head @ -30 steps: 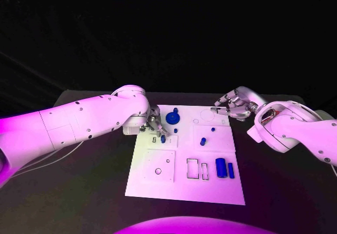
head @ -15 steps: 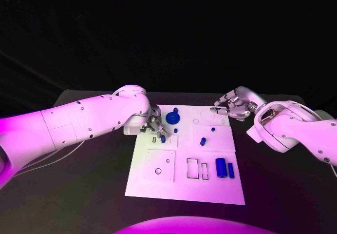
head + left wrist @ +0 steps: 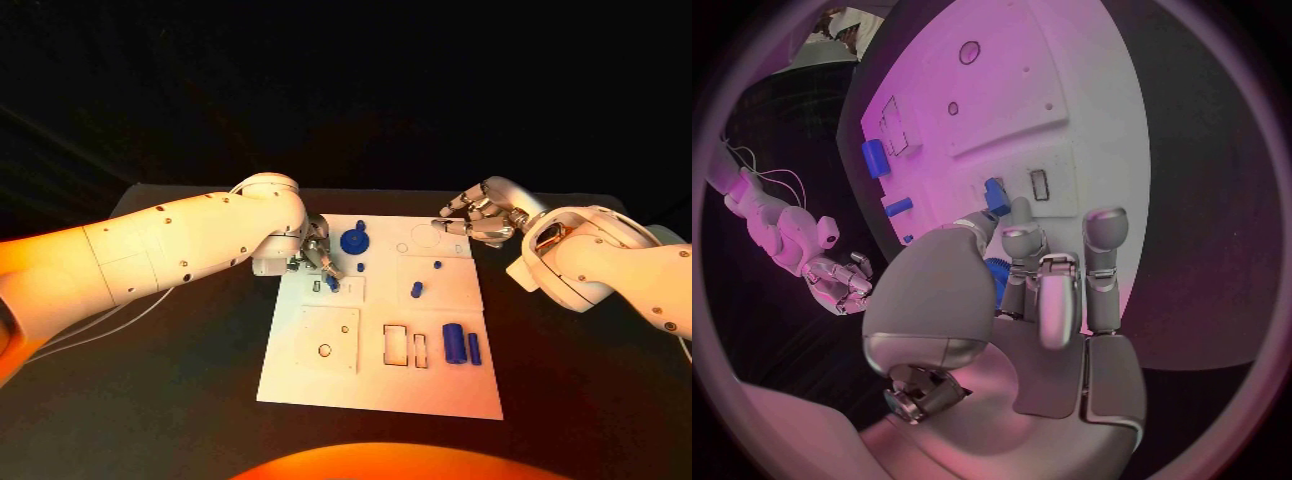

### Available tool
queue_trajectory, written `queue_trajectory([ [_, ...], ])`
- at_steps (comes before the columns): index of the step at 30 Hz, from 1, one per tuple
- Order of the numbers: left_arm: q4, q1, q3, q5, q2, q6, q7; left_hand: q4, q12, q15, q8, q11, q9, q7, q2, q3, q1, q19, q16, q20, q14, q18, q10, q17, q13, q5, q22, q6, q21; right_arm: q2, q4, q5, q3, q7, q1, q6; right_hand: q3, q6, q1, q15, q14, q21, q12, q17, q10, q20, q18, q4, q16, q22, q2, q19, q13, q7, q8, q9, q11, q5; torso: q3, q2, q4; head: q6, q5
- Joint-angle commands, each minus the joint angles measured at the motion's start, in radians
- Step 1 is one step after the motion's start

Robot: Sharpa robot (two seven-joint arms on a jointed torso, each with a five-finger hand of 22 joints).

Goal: Assemble the parts on the task board

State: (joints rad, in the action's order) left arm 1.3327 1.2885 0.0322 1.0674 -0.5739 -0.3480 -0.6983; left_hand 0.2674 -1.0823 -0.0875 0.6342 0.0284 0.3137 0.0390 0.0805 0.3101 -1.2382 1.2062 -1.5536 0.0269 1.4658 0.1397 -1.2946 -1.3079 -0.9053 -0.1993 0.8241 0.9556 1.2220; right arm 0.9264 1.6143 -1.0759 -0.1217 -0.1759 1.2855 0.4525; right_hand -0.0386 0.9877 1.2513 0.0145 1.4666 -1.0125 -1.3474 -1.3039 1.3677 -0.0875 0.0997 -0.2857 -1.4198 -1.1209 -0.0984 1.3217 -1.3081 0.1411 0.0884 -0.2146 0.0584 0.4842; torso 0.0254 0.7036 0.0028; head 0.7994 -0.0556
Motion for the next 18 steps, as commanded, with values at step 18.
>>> queue_trajectory([
  [18,-0.004,0.001,0.0,-0.055,-0.001,-0.01,-0.051,0.026,-0.003,0.005,0.006,-0.001,-0.01,0.004,0.03,0.025,0.082,-0.003,0.003,0.0,0.095,-0.002,-0.004,-0.226,0.0,-0.001,0.004,0.019,0.001,-0.002,-0.004,-0.005,0.0,0.003,-0.001,-0.01,-0.007,0.006,-0.007,0.005,0.043,0.007,-0.002,0.0,0.002,0.001,0.02,-0.002,0.007,0.001,0.004,0.001,-0.023,-0.004,0.006,-0.001,-0.004,0.005,0.0005,0.0,0.0005,0.002,0.001],
])
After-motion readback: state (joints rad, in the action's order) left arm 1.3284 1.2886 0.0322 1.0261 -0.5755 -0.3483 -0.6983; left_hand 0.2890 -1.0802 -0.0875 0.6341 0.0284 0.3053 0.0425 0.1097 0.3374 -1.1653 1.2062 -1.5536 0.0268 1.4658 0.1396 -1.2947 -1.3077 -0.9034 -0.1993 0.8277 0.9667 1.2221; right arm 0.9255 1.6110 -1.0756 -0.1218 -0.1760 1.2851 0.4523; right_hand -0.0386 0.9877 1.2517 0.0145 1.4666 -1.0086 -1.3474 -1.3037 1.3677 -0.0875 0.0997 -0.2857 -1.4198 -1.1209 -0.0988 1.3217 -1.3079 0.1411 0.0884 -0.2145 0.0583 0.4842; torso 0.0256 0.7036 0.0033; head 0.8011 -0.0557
